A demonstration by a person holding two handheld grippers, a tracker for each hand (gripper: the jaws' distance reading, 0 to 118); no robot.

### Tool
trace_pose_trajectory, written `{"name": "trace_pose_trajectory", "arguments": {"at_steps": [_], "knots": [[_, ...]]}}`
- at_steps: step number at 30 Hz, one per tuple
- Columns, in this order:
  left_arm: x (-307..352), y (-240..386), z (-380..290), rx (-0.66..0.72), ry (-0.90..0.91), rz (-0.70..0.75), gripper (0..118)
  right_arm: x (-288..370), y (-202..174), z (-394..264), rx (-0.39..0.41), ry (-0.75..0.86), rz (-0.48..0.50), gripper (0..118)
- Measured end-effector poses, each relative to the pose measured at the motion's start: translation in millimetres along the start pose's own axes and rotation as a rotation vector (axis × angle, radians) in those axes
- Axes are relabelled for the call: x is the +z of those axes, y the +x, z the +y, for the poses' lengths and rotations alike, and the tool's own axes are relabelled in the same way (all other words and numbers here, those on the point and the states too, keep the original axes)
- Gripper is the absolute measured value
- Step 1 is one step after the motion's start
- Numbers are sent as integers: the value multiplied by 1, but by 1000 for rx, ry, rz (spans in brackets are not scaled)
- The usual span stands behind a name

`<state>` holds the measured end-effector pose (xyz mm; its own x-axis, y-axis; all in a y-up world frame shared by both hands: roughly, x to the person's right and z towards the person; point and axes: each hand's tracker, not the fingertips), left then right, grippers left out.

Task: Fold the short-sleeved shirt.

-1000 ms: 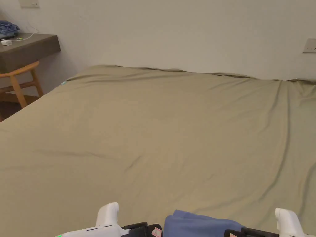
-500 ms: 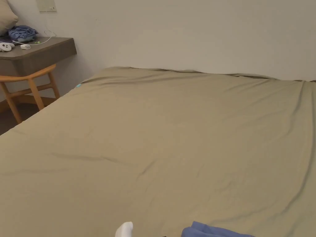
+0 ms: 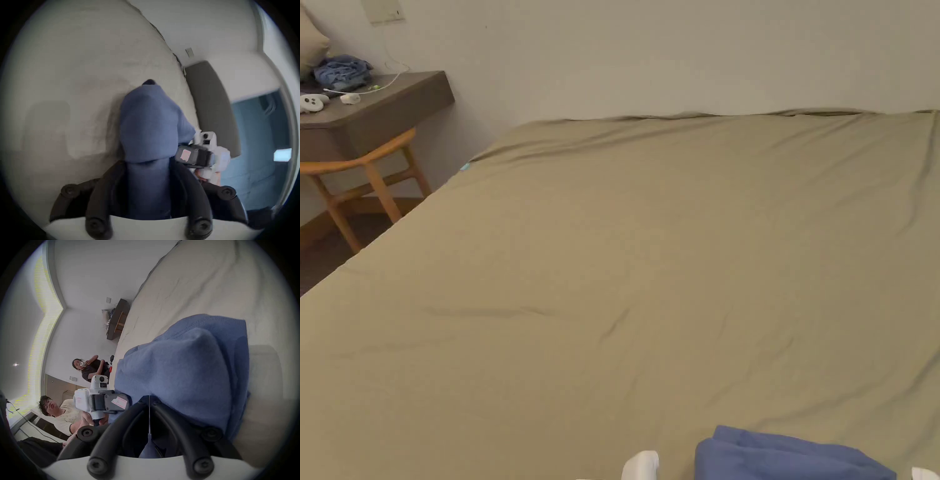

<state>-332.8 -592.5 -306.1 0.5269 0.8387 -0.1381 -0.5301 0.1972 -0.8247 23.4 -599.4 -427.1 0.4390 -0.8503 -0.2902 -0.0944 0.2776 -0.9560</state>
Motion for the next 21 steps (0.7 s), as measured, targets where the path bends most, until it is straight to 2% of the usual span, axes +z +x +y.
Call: {"name": "trace_pose_trajectory", "arguments": {"at_steps": [1,4,6,9,12,14,21], "knots": [[5,-6,-1,66,19,-28,36,1,-1,-1,10,5,0,4],[13,-7,-5,2,43,-30,30,6,-6,-3,81,32,-20,4],[19,-5,-3,16,54,-60,29,12,-13,-5,135,59,-54,4],[31,-4,6,8,76,-66,28,23,-20,-5,145,93,-76,4],[62,-5,23,-22,126,-56,28,37,-33,-4,190,133,-91,4],[92,-7,39,-59,142,-22,28,46,-42,-4,213,150,-91,4],[235,-24,109,-154,220,249,28,56,-64,-2,242,203,-95,4]]}}
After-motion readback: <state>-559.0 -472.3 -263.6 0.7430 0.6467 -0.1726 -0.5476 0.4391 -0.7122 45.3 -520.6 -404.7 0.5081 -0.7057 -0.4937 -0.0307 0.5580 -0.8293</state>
